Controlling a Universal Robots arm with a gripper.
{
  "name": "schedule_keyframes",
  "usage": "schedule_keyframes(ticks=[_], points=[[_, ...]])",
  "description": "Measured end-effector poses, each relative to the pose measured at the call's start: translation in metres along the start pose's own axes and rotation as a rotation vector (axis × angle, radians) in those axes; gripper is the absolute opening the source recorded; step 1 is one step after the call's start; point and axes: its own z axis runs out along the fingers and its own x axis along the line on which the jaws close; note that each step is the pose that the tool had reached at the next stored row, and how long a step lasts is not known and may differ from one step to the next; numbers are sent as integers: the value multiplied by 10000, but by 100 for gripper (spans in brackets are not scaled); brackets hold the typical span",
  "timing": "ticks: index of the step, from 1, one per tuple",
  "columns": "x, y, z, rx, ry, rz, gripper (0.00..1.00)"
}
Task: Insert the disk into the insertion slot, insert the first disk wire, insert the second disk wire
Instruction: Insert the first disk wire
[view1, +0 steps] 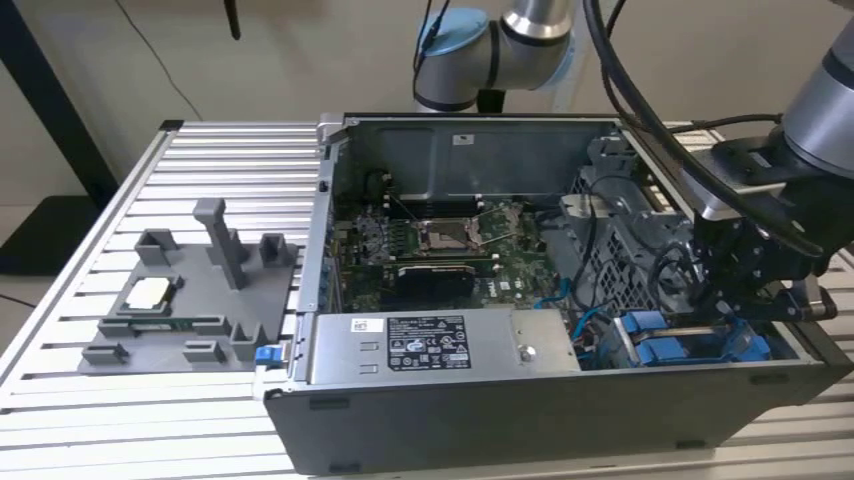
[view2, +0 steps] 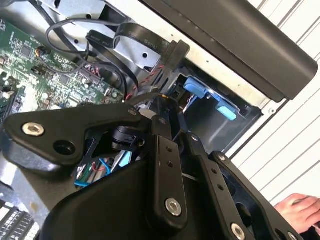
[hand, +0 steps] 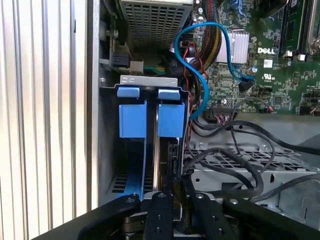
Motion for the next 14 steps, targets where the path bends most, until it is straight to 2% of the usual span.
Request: schedule_keyframes(ticks=[4,5,7,8,10,14], points=[[3,-4,49,3,21,52,19],[4,-3,66,-1,-2,63,20],[5,-3,68,4,0,66,20],[4,-4,62,1,-1,65,26],[2,-7,27,-4,-6,65,26],[-6,-13,-90,-9,1,66,26]])
